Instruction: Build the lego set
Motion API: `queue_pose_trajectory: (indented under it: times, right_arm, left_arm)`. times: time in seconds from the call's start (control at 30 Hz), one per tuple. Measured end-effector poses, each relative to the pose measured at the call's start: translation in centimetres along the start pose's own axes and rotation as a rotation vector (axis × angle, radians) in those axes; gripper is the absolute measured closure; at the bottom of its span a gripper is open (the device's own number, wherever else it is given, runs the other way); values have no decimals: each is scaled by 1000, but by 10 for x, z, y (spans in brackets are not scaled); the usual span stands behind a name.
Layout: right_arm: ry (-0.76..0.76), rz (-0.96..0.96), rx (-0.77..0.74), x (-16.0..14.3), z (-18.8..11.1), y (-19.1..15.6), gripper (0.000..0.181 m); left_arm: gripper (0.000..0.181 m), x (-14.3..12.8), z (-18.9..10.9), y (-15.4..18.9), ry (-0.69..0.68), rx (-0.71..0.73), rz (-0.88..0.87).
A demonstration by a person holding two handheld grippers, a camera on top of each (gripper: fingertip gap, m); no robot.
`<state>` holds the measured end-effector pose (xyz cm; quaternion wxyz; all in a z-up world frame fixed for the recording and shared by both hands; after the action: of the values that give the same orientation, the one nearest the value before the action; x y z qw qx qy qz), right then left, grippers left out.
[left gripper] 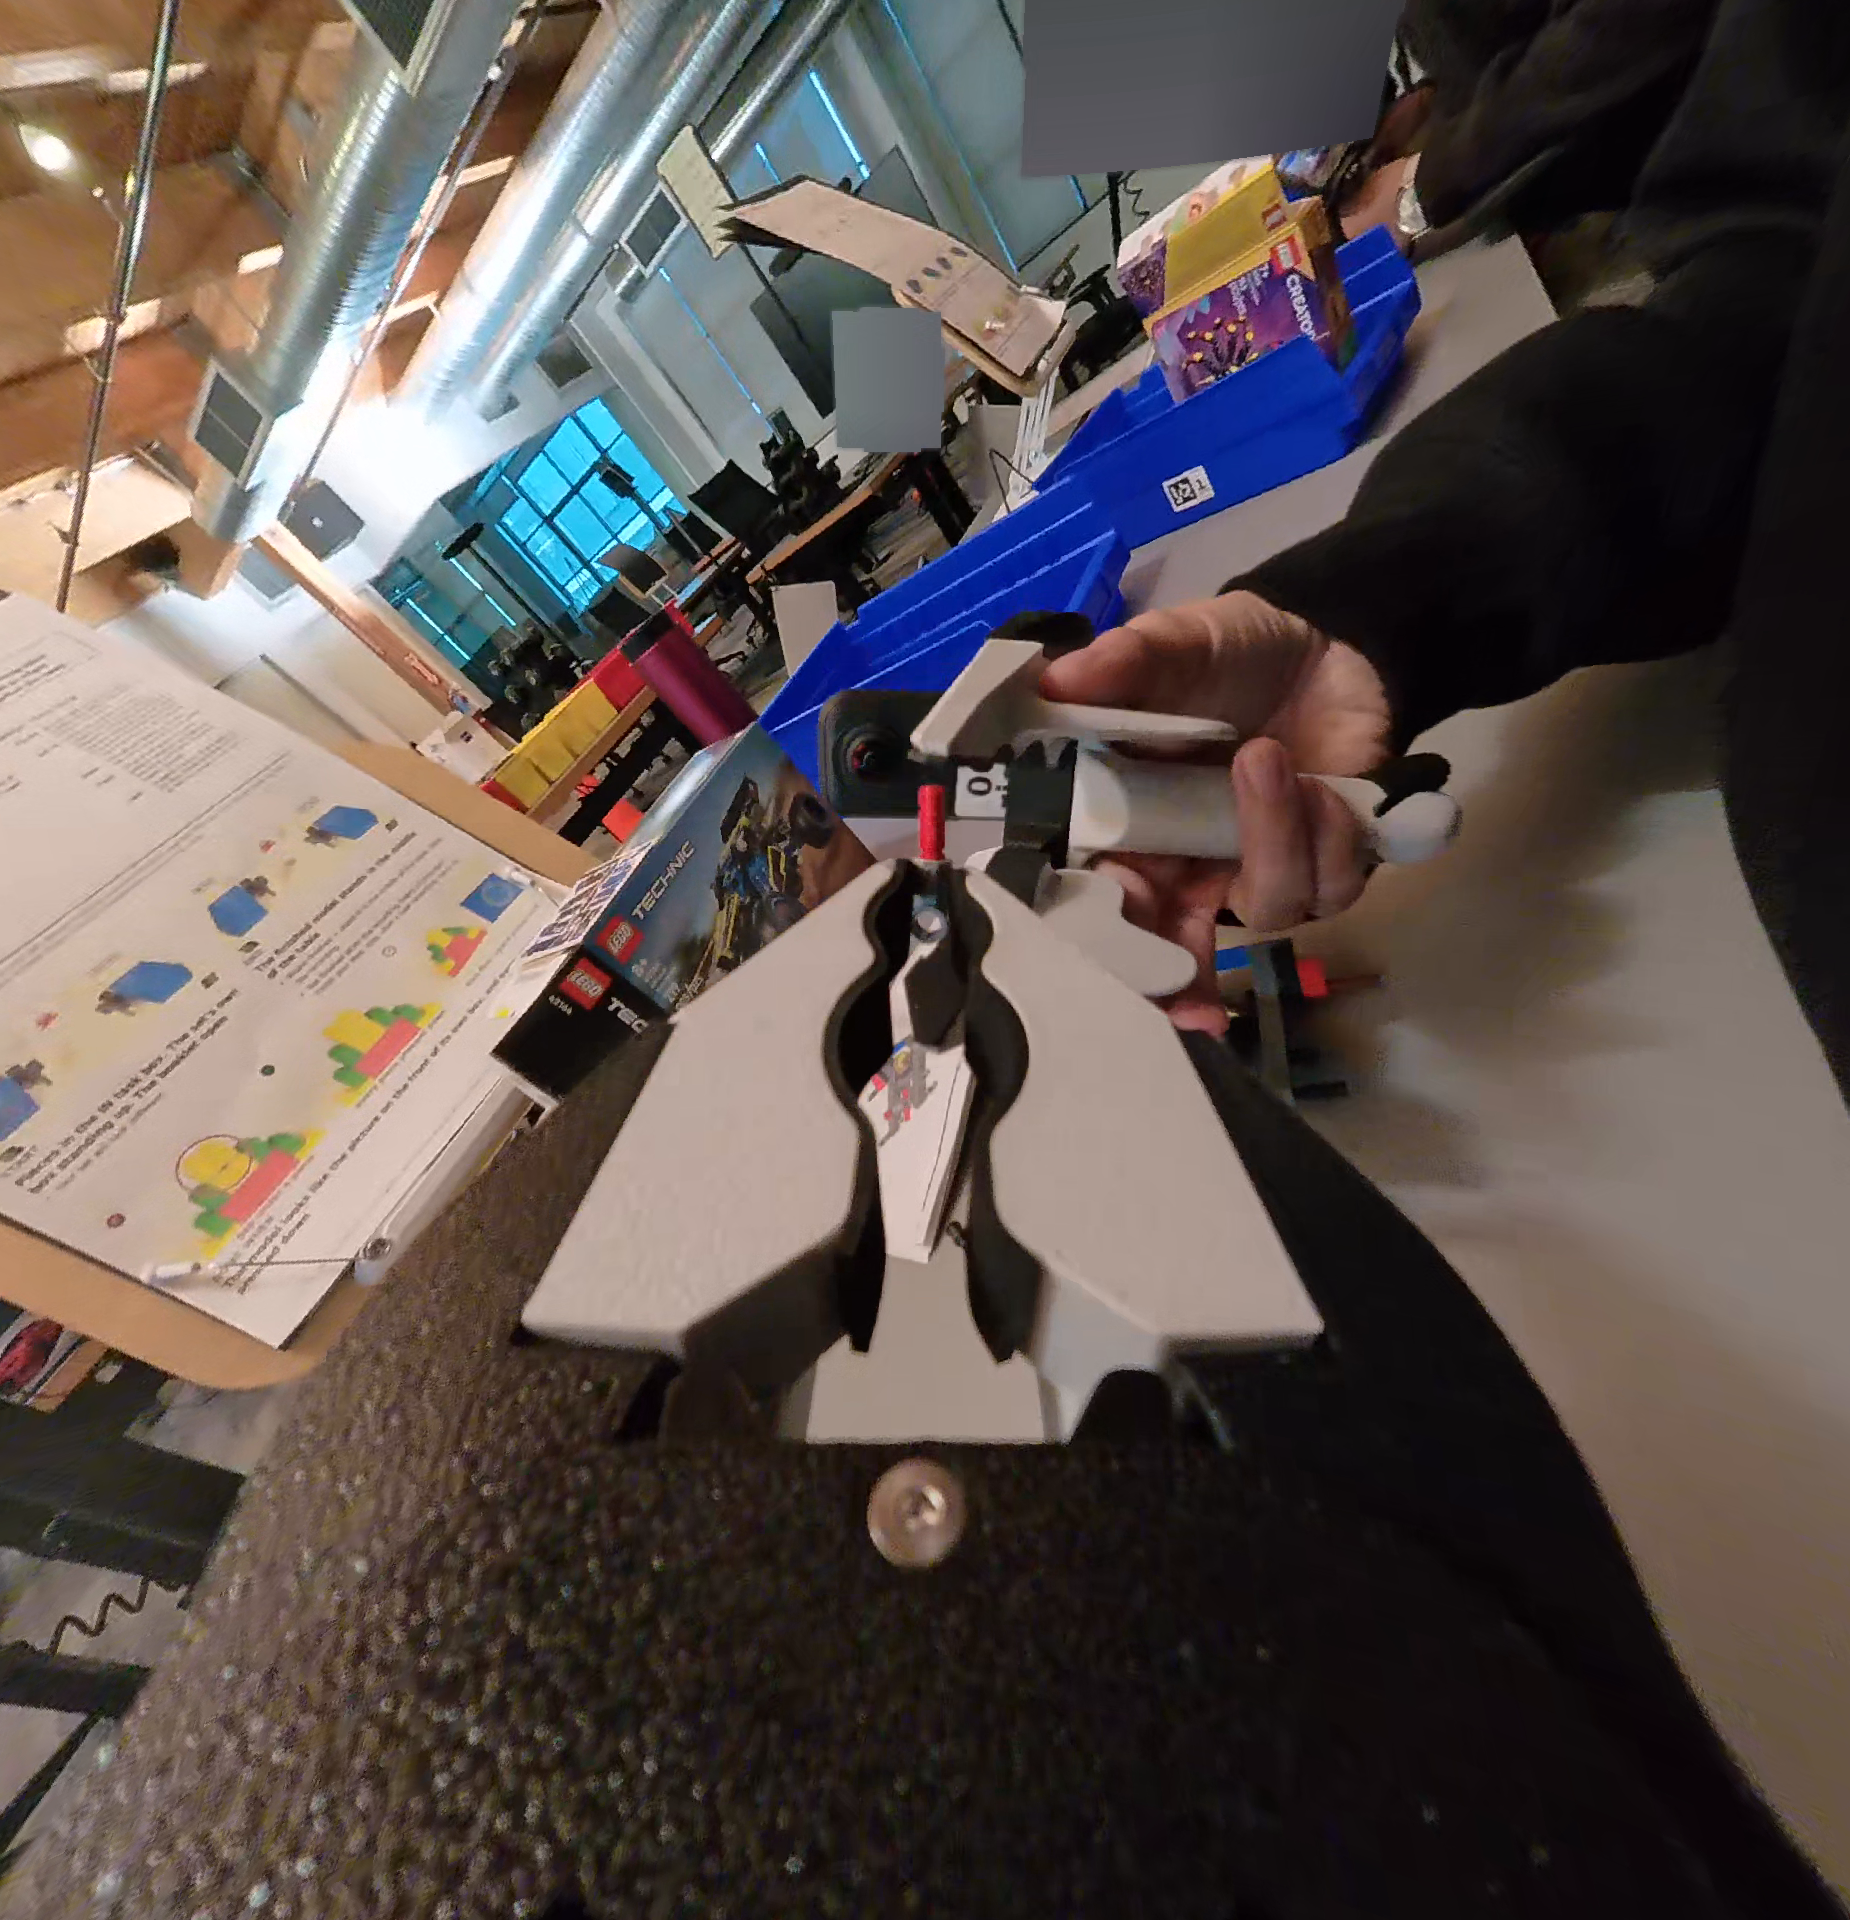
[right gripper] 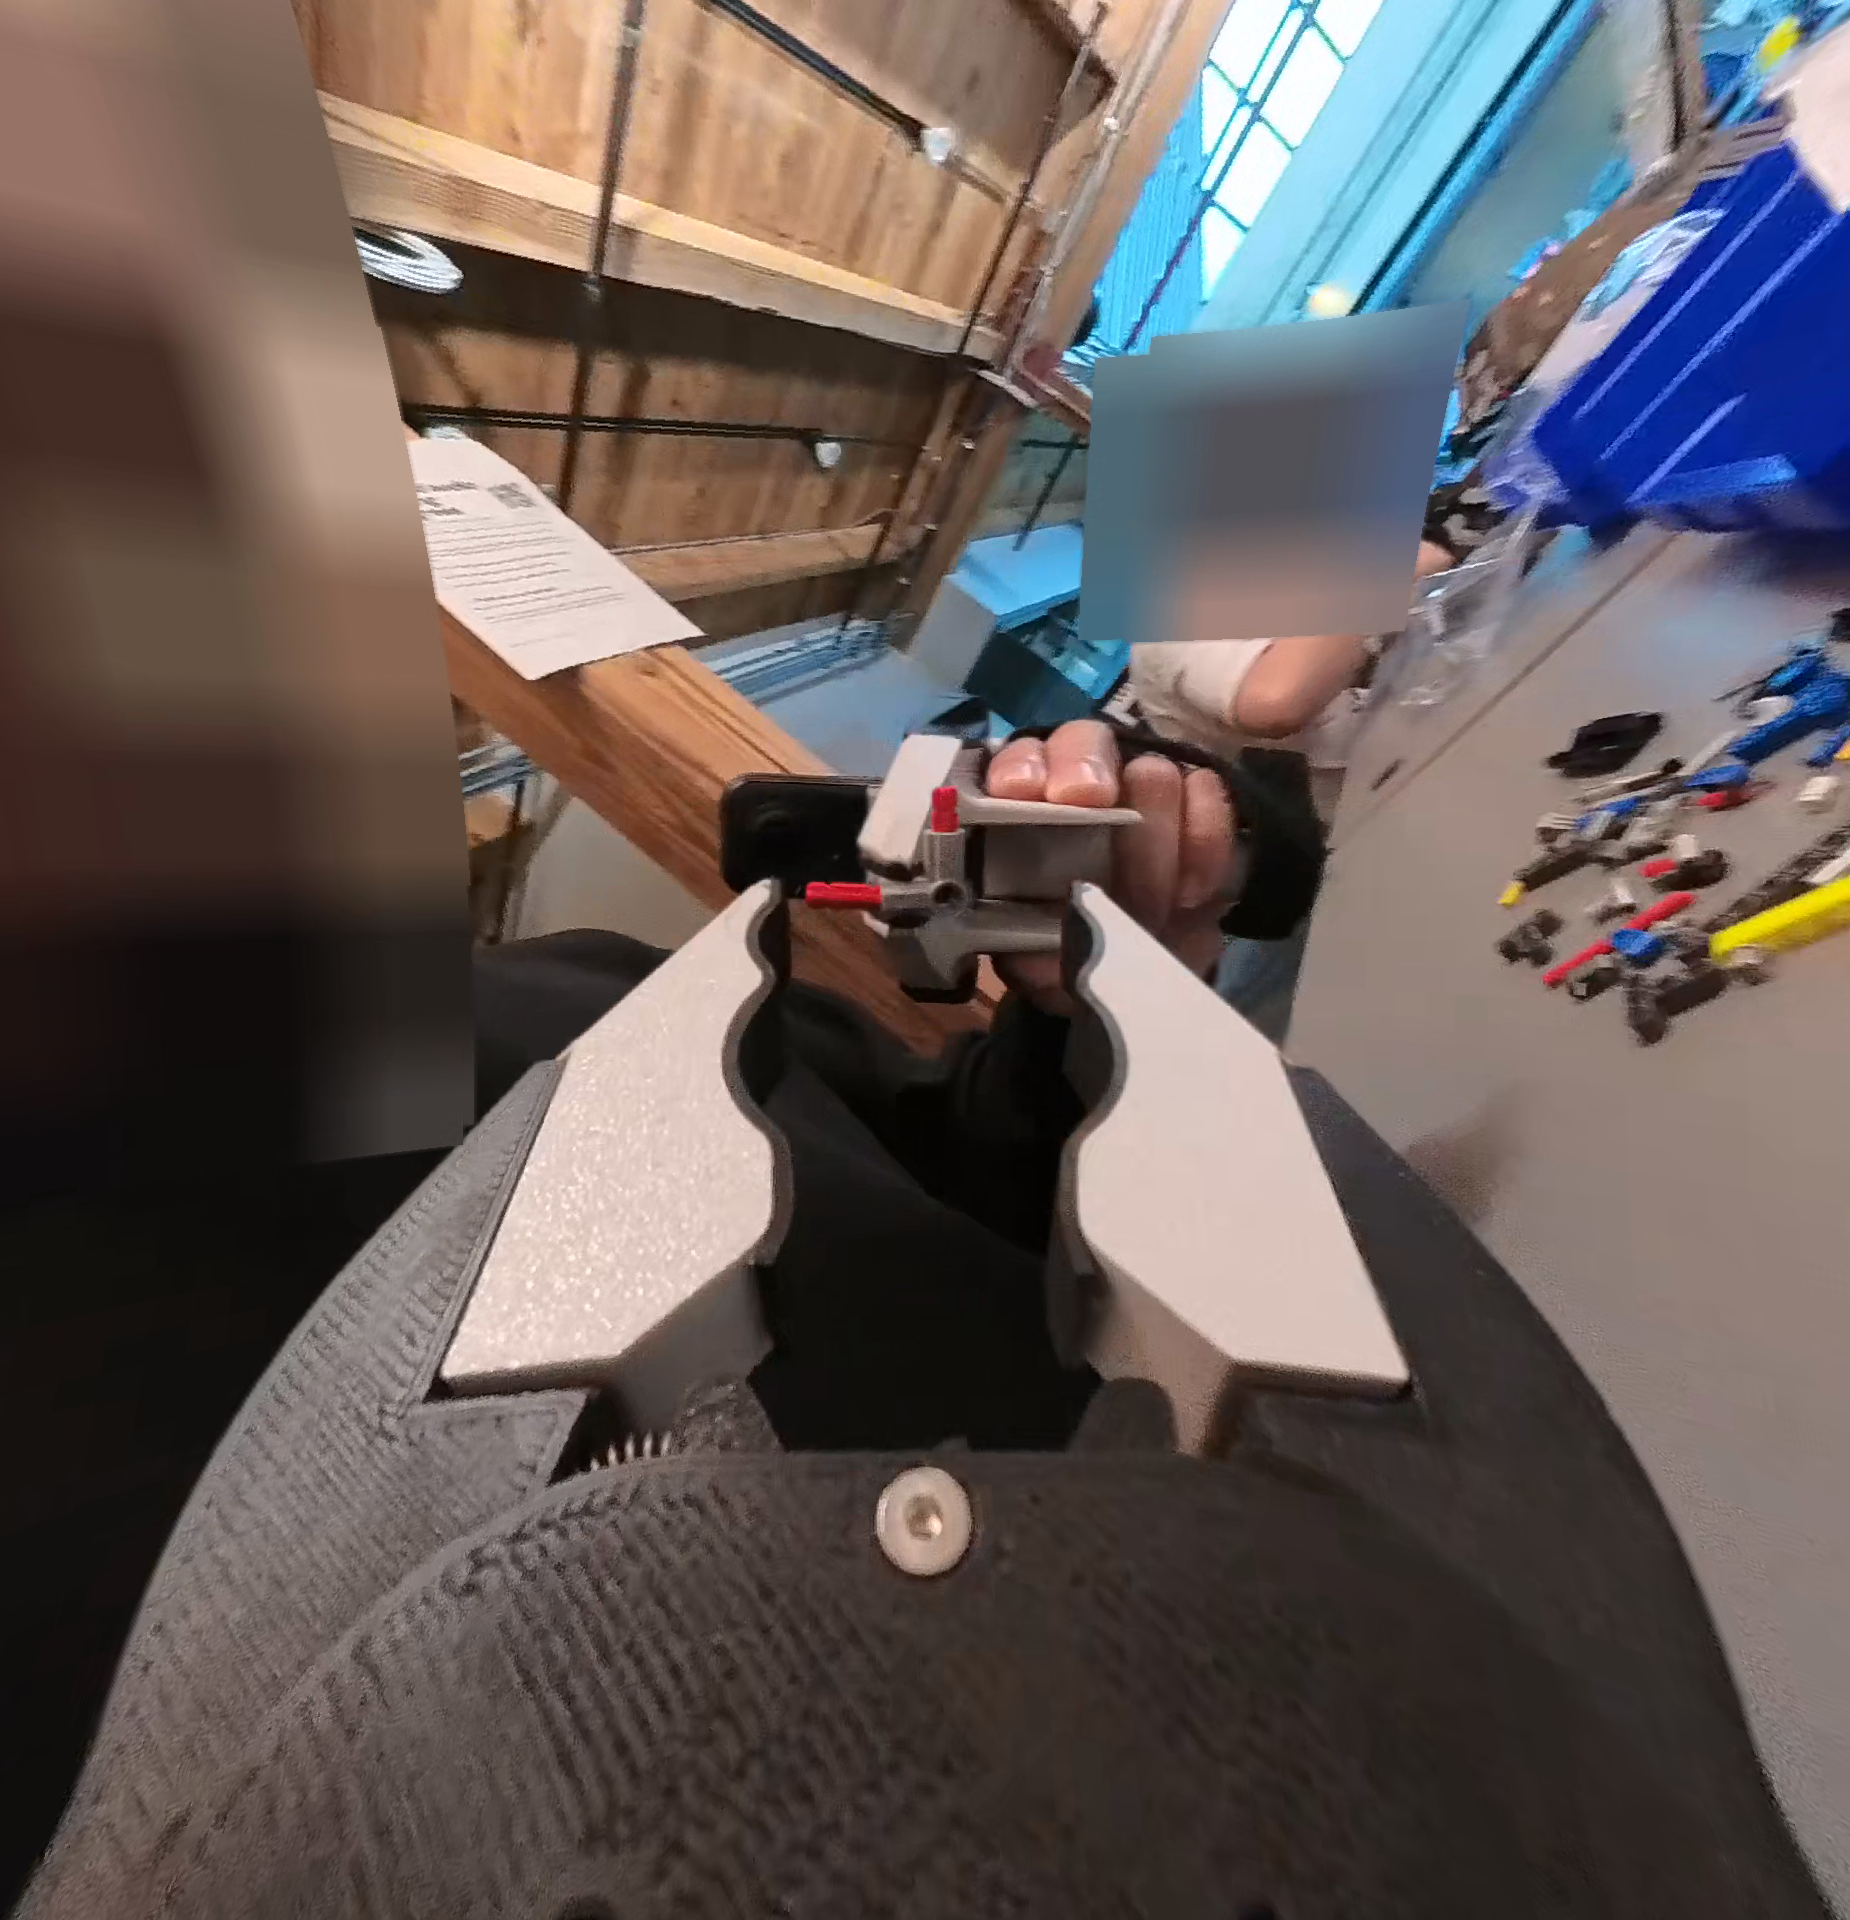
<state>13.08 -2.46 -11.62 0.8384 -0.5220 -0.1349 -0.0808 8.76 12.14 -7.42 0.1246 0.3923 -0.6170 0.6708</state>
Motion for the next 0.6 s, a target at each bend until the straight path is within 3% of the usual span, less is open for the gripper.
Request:
queue_pose_trajectory:
  times: [0.1, 0.17, 0.6]
  right_arm:
    - [2, 12, 45, -3, 3, -1, 137]
    - [6, 19, 79, -3, 4, -3, 152]
    - [-11, -89, 37, -4, 4, -8, 152]
  left_arm:
    - [177, 1, 1, 1, 8, -12, 6]
    - [177, 2, 1, 1, 9, -15, 7]
    - [177, 6, 2, 0, -2, -15, 38]
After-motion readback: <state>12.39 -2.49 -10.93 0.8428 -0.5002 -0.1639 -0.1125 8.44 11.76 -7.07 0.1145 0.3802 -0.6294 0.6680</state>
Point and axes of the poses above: each gripper's, where its closed fingertips meet, z out along the fingers, x out of its top, y = z × x across the jaws, the point moved 9 cm from there along -z, back along the fingers, and after that the axes turned 12 degrees about z, right-handed, at the moved point
